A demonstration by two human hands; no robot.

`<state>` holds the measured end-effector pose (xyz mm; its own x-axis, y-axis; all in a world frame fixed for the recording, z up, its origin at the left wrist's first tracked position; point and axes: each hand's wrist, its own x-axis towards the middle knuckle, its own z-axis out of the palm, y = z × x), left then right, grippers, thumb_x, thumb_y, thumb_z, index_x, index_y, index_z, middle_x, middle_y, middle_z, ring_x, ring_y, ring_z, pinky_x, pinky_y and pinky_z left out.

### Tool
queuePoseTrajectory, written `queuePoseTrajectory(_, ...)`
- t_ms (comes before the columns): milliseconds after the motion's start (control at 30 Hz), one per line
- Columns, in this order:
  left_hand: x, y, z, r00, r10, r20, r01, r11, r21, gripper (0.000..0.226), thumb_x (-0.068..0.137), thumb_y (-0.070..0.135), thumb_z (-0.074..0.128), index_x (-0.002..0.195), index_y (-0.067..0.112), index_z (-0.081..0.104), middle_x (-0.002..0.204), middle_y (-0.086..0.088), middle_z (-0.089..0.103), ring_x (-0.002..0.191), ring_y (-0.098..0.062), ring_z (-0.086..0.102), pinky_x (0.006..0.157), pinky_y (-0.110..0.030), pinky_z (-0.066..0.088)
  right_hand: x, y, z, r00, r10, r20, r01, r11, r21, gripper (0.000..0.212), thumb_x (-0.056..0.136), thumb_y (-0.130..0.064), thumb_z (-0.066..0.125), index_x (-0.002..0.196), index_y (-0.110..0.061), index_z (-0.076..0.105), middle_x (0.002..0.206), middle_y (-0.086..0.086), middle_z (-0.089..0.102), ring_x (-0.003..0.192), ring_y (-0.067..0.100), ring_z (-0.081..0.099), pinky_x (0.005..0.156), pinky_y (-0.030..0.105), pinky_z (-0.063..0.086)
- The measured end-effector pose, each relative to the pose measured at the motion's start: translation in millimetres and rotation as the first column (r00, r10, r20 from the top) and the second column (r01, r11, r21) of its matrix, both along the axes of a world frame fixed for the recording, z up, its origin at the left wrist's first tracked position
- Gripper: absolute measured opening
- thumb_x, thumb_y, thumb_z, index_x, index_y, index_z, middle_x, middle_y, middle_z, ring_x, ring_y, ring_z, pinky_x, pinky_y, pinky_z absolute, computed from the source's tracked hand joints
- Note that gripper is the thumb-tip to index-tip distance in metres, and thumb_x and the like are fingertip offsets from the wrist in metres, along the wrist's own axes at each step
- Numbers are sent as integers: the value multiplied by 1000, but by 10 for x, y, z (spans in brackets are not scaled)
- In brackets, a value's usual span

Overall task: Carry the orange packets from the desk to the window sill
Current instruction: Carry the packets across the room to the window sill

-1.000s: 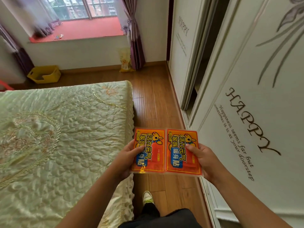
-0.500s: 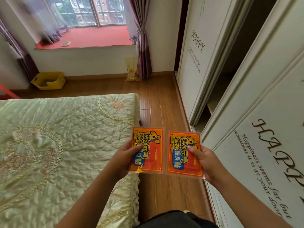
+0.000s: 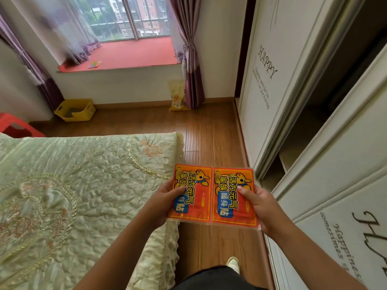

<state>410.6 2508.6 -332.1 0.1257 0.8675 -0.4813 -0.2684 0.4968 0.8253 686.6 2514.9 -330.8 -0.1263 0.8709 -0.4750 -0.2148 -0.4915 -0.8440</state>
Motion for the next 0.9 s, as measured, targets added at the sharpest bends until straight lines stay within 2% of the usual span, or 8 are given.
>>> queuePoseTrajectory(200,238,648,101,999,38,-34,-38,999,7,41,75,20,73,115,18,64,105,-17,76,87,-31,75,62,-40,62,225,752,55,999,36,-27,-36,999,-7,25,89,-22,66,111,-10,64,94,13,79,84,31,77,59,38,62)
queuePoseTrajectory(300,292,883,106,998,56,-36,-56,998,7,37,76,19,71,113,19,65,103,-15,77,86,-30,75,62,-40,62,266,1029,57,998,35,-45,-36,999,-8,23,90,-20,66,110,-11,64,91,12,80,81,29,77,56,35,61)
queuePoseTrajectory(467,284,1263,52,996,79,-49,-79,997,0,39,79,17,69,117,16,63,105,-16,76,87,-32,75,63,-42,63,241,1446,39,998,45,-44,-45,999,-5,23,90,-21,65,111,-10,64,93,12,80,82,29,77,56,35,61)
queuePoseTrajectory(567,230,1522,-19,996,78,-52,-78,997,1,31,88,11,63,119,18,62,106,-17,76,88,-33,75,64,-43,63,183,1697,10,998,54,-40,-54,998,-11,21,91,-20,64,110,-11,64,92,11,80,80,28,77,55,34,61)
queuePoseTrajectory(700,79,1922,-80,997,70,-33,-70,998,3,36,81,17,68,117,19,63,102,-15,77,86,-31,75,62,-40,63,23,2090,-47,997,76,-19,-76,997,-27,22,91,-22,64,111,-11,63,93,11,80,81,29,77,55,35,61)
queuePoseTrajectory(900,-370,2611,-139,996,64,-54,-63,998,25,32,89,14,63,120,15,59,104,-14,77,91,-32,74,68,-41,63,-417,2862,-56,996,92,4,-92,995,-23,27,90,-23,65,114,-9,63,97,13,79,86,32,76,60,38,62)
